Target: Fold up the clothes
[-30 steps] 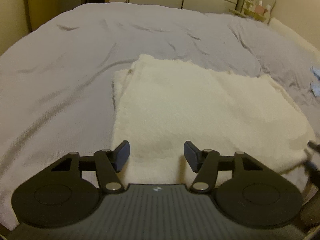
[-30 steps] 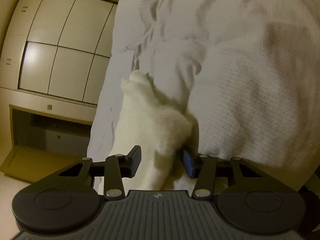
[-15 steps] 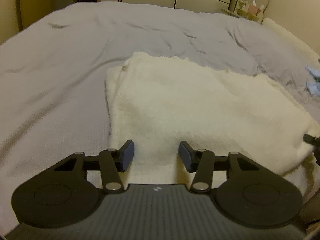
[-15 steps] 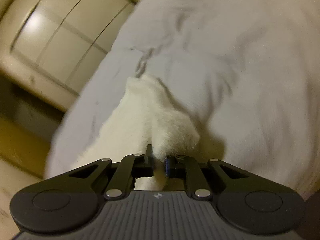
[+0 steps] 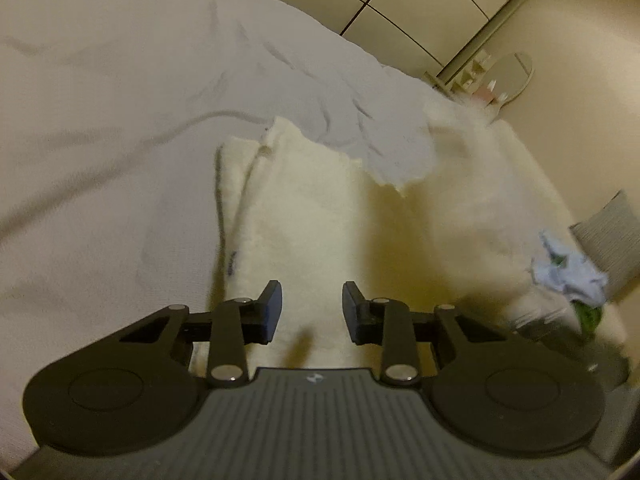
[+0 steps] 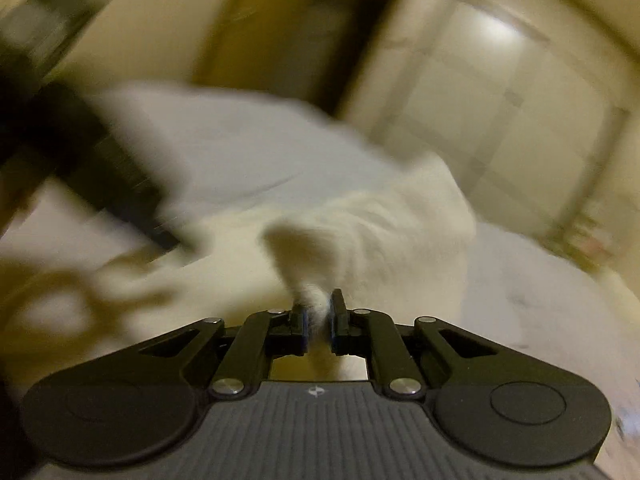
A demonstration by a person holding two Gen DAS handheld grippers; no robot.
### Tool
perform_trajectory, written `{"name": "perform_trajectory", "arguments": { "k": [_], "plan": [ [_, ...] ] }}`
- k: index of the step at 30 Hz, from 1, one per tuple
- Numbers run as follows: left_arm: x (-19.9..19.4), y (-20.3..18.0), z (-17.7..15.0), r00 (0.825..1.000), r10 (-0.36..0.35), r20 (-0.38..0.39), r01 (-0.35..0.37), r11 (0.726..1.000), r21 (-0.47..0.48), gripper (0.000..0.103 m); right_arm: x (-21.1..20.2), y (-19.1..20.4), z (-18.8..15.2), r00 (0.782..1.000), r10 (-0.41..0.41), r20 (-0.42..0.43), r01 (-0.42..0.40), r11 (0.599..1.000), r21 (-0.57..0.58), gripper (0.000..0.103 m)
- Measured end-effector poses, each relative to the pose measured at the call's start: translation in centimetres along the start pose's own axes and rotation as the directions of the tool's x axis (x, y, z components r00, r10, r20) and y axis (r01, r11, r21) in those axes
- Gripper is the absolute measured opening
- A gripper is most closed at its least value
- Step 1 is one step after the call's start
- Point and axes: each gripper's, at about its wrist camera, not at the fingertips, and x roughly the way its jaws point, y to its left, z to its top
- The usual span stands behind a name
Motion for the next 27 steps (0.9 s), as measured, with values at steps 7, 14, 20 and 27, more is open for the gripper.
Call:
{"name": "perform_trajectory", "arguments": {
  "k": [7, 14, 20, 27],
  "plan": [
    [0.4, 1.2, -0.9, 0.999, -0.035, -0.040, 0.032, 0.997, -0.068, 0.028, -2.1, -1.8, -1.8, 0.985, 0.170, 0.017, -0.171, 0.979, 0.112, 0.073],
    [1.0, 2.2, -0.3, 0.987, -0.160, -0.031, 0.152, 0.971, -0.187, 0.049, -0.9, -12.4, -7.8, 0.977, 0.206, 0.054, -0.173, 0.618, 0.767, 0.062],
    [3.6, 3.5, 0.9, 0.969, -0.245, -0.010, 0.229, 0.919, -0.321, 0.061, 1.6, -19.4, -13.0, 0.967, 0.241, 0.078, -0.097, 0.070, 0.993, 0.039],
    [7.4, 3.4, 3.5, 0.963, -0.269, 0.007, 0.255, 0.906, -0.337, 0.065, 3.9, -17.7, -13.2, 0.965, 0.256, 0.055, -0.063, 0.023, 0.998, 0.037]
  ]
}}
